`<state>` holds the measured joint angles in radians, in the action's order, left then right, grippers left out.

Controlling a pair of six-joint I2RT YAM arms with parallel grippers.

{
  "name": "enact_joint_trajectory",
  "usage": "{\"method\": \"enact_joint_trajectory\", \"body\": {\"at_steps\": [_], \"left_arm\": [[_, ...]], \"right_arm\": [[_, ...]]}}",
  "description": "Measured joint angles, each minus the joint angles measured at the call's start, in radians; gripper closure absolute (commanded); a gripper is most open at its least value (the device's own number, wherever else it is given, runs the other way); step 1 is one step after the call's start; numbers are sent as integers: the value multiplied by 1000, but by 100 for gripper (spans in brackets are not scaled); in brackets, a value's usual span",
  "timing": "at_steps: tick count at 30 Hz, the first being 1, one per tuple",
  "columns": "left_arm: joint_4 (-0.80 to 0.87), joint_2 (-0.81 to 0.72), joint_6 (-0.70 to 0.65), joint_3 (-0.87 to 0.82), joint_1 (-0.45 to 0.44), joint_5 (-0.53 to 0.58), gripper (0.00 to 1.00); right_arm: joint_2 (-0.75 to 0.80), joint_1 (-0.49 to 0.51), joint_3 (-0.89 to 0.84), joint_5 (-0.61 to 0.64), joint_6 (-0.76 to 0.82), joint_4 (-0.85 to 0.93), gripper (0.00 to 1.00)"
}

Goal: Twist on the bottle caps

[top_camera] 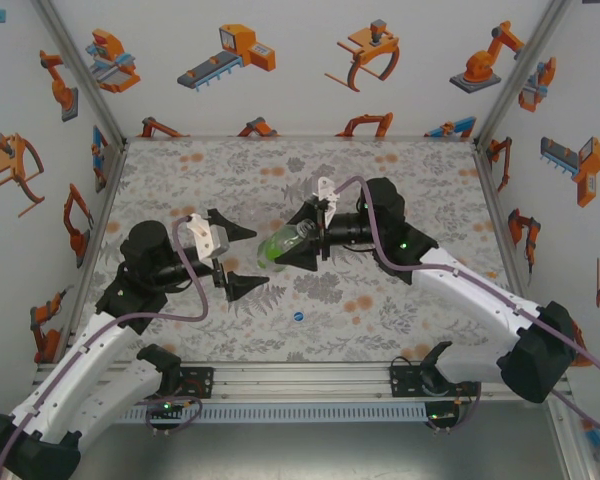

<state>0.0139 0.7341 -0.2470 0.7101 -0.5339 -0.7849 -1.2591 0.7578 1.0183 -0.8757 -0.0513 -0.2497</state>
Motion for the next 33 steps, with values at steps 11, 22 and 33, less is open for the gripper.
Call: {"method": "enact_joint_trajectory", "body": {"at_steps": [11, 22, 33], "left_arm": [[-6, 17, 8, 0, 0, -73, 2], [-5, 35, 13, 0, 0, -118, 15], [-2, 35, 18, 0, 5, -133, 35]], "right_arm": [[-65, 86, 16, -22, 0, -84, 81], [-85, 123, 44, -18, -6, -188, 82], [-118, 135, 45, -10, -19, -205, 84]]}}
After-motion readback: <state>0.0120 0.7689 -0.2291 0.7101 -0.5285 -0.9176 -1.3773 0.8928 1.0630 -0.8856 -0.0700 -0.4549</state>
